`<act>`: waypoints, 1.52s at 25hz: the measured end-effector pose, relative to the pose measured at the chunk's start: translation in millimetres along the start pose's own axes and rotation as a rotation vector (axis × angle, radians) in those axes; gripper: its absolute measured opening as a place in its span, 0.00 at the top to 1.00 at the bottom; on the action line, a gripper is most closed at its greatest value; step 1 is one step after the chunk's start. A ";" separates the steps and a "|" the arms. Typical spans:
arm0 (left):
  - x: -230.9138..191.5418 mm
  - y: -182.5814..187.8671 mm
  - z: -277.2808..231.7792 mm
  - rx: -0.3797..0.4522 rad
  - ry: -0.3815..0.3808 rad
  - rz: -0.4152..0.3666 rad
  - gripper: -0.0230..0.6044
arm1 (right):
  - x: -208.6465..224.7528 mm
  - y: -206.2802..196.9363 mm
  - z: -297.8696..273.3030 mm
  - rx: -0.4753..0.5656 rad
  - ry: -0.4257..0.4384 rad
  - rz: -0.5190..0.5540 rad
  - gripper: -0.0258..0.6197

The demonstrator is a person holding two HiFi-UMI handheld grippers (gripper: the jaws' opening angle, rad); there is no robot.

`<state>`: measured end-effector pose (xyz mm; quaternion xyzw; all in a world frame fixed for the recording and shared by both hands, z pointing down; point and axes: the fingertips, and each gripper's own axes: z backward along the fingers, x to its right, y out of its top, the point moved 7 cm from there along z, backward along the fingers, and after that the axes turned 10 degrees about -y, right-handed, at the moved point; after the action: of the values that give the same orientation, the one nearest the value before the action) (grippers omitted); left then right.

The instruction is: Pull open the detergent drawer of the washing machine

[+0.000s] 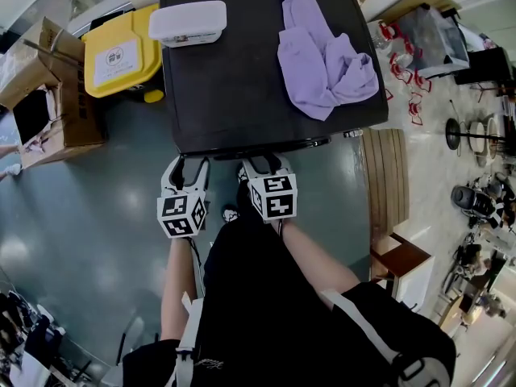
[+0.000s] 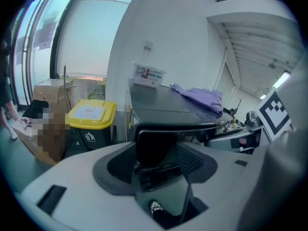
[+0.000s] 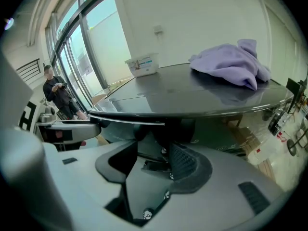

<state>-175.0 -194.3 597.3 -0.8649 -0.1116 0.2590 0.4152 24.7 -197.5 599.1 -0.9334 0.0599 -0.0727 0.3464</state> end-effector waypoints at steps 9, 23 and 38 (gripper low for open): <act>-0.1 1.3 0.5 -0.024 0.007 -0.034 0.57 | -0.4 0.2 1.5 0.009 -0.010 0.012 0.65; 0.8 -0.6 4.5 -0.033 0.022 -0.020 0.57 | -2.6 -1.6 4.8 -0.008 -0.014 0.041 0.69; 0.2 0.3 5.9 -0.031 0.007 0.000 0.57 | -2.9 -2.1 5.4 -0.007 -0.038 0.061 0.71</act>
<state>-177.9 -190.5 594.0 -0.8721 -0.1143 0.2541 0.4022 22.9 -192.0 596.2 -0.9336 0.0823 -0.0442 0.3460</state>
